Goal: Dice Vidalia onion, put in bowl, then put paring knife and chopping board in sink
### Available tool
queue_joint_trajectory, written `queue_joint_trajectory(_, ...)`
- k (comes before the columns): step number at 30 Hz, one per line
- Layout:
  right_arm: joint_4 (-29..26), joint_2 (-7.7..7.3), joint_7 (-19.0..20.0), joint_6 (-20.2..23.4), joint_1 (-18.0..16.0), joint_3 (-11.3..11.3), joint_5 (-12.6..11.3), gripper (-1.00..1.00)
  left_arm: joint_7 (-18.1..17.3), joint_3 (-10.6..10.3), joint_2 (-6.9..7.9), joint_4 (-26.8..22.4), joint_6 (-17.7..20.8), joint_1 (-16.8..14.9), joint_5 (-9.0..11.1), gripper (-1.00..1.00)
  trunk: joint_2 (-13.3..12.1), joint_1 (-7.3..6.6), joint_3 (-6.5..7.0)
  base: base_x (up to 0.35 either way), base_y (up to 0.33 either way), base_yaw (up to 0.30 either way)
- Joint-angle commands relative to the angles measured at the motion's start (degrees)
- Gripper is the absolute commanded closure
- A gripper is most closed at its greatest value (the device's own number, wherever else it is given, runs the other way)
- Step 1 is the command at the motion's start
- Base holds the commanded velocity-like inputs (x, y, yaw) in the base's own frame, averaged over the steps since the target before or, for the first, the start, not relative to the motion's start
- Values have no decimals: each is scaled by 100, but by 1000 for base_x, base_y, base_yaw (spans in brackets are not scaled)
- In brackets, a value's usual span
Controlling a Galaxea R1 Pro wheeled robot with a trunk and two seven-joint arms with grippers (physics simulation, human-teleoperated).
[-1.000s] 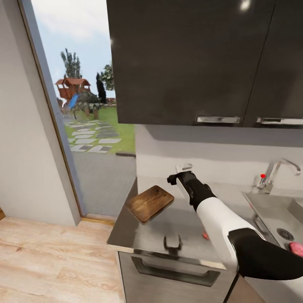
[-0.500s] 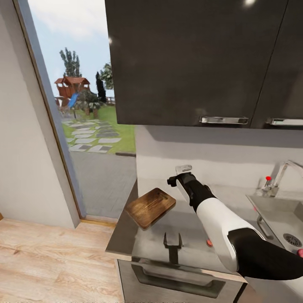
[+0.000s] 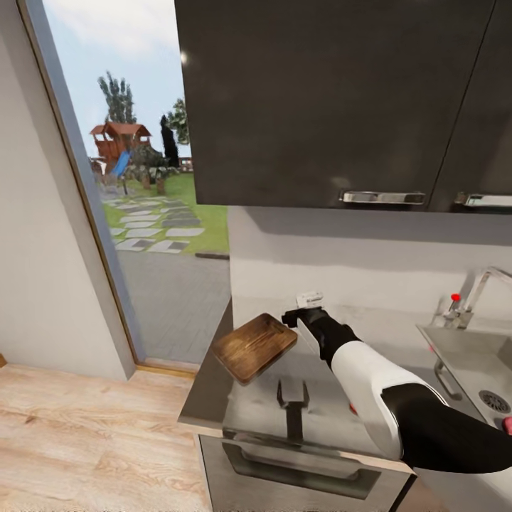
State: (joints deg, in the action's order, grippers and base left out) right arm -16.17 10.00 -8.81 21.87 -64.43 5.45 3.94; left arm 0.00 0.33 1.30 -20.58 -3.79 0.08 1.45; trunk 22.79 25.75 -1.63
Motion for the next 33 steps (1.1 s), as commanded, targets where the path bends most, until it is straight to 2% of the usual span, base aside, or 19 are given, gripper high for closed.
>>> queue_joint_trajectory(1, 13, 0, -4, -8, -6, 28, 45, -100, 0, 3, -3, -8, -8, 1, 14, -100, 13, 3, -22, 0, 0, 0)
queue_joint_trajectory(6, 60, 0, 9, -102, -3, 29, 58, -100, 0, -4, -7, -8, -8, 1, 10, -100, 13, 3, -69, 13, 0, 0)
queue_joint_trajectory(14, 78, 0, 11, -130, -4, 28, 55, -100, 0, -8, -7, -8, -8, 1, 4, -100, 13, 3, -144, 165, 0, 0)
queue_joint_trajectory(29, 96, 0, 11, -131, -1, 35, 48, -100, 0, -14, -16, -8, -8, 1, 7, -100, 13, 3, -285, 15, 0, 0)
queue_joint_trajectory(33, 96, 0, 11, -131, -1, 35, 48, -100, 0, -14, -16, -3, -8, 1, 11, -100, 13, 3, -323, 199, 0, 0)
